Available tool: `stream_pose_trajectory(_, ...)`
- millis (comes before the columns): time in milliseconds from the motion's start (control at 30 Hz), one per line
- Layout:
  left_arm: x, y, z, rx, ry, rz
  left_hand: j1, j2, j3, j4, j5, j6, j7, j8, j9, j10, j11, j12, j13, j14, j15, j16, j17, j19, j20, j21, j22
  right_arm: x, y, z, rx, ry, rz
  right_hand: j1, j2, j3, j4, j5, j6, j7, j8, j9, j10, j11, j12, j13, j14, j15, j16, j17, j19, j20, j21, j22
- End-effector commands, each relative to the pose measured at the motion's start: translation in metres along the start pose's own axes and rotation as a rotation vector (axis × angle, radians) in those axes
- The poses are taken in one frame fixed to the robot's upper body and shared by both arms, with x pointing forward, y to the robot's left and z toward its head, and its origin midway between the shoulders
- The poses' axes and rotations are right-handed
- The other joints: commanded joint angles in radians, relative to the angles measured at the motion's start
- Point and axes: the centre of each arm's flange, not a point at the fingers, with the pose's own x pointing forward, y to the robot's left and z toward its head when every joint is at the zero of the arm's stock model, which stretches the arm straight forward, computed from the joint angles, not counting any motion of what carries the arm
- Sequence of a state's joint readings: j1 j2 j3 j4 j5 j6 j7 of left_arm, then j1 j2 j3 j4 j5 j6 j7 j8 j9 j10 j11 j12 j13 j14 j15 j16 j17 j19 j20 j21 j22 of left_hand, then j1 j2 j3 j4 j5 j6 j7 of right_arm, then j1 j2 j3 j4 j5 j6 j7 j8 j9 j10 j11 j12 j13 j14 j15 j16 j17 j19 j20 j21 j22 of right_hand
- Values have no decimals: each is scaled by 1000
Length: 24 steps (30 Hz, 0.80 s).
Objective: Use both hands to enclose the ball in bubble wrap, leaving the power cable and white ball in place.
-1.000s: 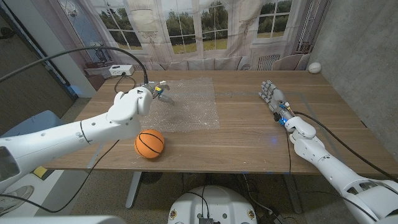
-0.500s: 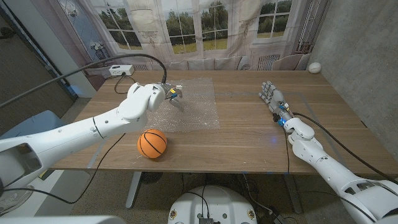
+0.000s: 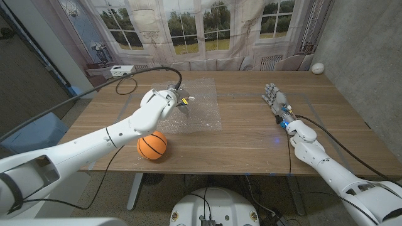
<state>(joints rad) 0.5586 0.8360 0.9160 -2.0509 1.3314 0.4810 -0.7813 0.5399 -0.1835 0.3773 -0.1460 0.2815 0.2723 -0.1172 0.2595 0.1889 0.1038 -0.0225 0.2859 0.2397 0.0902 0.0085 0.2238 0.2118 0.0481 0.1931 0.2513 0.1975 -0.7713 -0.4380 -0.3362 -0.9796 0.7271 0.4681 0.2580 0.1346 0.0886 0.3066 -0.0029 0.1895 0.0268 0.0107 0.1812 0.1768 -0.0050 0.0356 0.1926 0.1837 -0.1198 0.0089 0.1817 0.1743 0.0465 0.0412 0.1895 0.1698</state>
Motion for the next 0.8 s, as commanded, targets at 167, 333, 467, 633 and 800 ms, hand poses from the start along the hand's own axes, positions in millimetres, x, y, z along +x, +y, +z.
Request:
stream_pose_trajectory(167, -4, -28, 39, 51, -17, 52, 6, 19, -10, 0, 2, 29, 2, -3, 4, 31, -7, 15, 7, 22, -5, 8, 1, 17, 7, 5, 6, -6, -6, -5, 10, 1, -16, -5, -4, -2, -3, 6, 8, 0, 7, 4, 14, 3, 6, 2, 1, 9, 10, 5, 13, 0, 9, 5)
stream_pose_trajectory(333, -3, -34, 48, 63, -21, 40, 14, 28, -12, 0, 0, 49, 4, 1, 4, 38, -11, 17, 8, 28, -10, 9, 0, 20, 7, 5, 6, -8, -9, -5, 12, 0, -20, -6, -4, -2, -3, 6, 8, -1, 7, 3, 15, 2, 6, 2, 3, 10, 10, 5, 13, 1, 9, 5)
stream_pose_trajectory(467, -3, -37, 52, 88, -11, 36, 18, 32, -13, 1, -1, 54, 6, 0, 4, 44, -11, 19, 9, 31, -12, 10, -1, 20, 6, 5, 6, -9, -11, -5, 13, -2, -21, -6, -5, -2, -3, 6, 8, 0, 7, 3, 16, 2, 6, 2, 5, 11, 11, 5, 14, 1, 9, 5)
stream_pose_trajectory(633, -2, -42, 57, 106, 0, 35, 29, 44, -11, 0, -3, 65, 11, 0, 4, 58, -14, 24, 10, 40, -16, 12, -2, 23, 6, 5, 6, -11, -14, -6, 15, 2, -24, -7, -4, -2, -3, 6, 8, -1, 7, 4, 16, 3, 5, 2, 7, 13, 11, 5, 16, 2, 9, 5)
stream_pose_trajectory(800, -1, -47, 60, 122, 22, 43, 51, 72, -7, 2, -15, 122, 26, 11, 5, 91, -27, 35, 12, 69, -30, 21, -3, 37, 5, 9, 7, -13, -17, -7, 17, 6, -29, -7, -4, -3, -3, 6, 8, -1, 7, 3, 17, 3, 5, 2, 8, 14, 11, 6, 18, 2, 10, 5)
